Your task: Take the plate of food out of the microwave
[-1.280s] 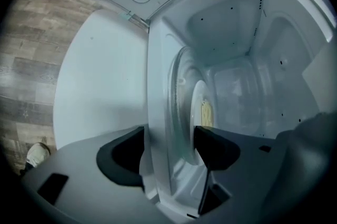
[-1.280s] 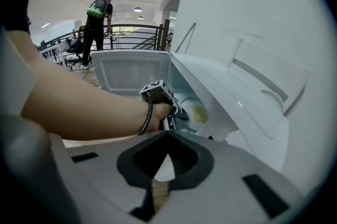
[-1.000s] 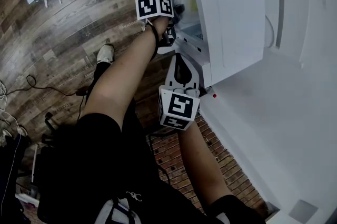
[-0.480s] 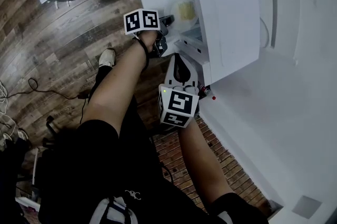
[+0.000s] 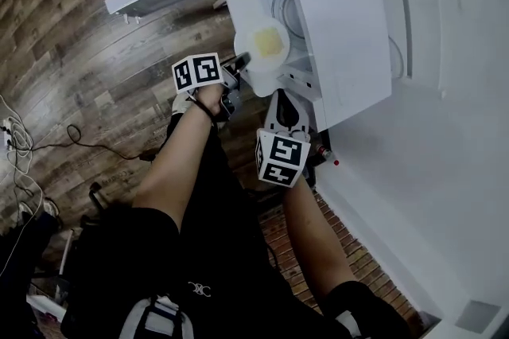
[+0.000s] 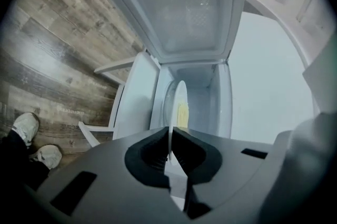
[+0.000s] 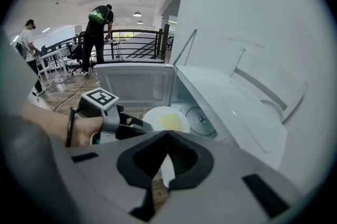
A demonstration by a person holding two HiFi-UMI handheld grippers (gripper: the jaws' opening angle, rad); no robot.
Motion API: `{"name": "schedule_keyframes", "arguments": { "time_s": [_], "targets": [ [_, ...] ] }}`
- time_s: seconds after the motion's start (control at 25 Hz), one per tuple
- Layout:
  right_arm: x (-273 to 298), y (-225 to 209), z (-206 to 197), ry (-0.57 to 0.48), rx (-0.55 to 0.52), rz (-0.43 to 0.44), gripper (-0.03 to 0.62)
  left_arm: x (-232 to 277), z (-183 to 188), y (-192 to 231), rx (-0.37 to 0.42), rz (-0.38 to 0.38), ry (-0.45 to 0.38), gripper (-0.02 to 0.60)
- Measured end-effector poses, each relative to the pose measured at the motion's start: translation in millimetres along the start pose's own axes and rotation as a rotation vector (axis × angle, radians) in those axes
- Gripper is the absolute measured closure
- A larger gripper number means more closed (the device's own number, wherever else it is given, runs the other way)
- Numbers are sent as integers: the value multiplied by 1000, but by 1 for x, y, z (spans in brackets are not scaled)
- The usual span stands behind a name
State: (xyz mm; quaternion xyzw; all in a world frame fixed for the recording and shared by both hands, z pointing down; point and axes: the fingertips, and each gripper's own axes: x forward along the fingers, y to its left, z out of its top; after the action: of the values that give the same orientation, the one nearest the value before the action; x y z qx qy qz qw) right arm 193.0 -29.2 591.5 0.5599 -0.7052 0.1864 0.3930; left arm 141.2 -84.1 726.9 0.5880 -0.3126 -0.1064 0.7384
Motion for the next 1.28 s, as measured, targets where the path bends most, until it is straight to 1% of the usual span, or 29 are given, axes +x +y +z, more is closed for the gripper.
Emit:
{"name": "schedule_keyframes", "arguments": {
  "time_s": [0.12, 0.2, 0.32, 0.44, 0.64, 0.76, 0.88, 1.0, 1.12, 1.2, 1.28],
  "targets": [
    [-14, -4, 14, -19, 18, -1, 582, -33, 1, -23, -34, -6, -25, 572],
    [-22, -7, 30, -48, 52, -8, 582, -54, 6, -44, -57, -15, -39, 572],
    [-35, -9, 60, -105, 109, -22, 582, -86, 16, -85, -27, -2, -52, 572],
    [-54, -18, 87, -154, 142, -41, 582, -113, 17, -130, -9, 16, -65, 572],
    [-91, -43, 113, -208, 216, -71, 582, -144, 14, -194, 29, 52, -104, 572],
    [-123, -60, 131, -257, 287, -71, 582, -161, 11, -224, 28, 69, -138, 572],
    [-152, -79, 164, -346, 323, -99, 582, -169, 16, -261, 30, 48, -146, 572],
    [-179, -92, 185, -414, 338, -131, 582, -175, 10, -294, 40, 25, -125, 572],
    [-208, -95, 196, -459, 352, -153, 582, -184, -4, -327, 45, -28, -99, 572],
    [-221, -96, 199, -476, 363, -156, 582, -189, -11, -346, 52, -61, -96, 572],
    [-228, -97, 198, -485, 371, -157, 582, -191, -16, -359, 71, -78, -94, 572]
  ]
}}
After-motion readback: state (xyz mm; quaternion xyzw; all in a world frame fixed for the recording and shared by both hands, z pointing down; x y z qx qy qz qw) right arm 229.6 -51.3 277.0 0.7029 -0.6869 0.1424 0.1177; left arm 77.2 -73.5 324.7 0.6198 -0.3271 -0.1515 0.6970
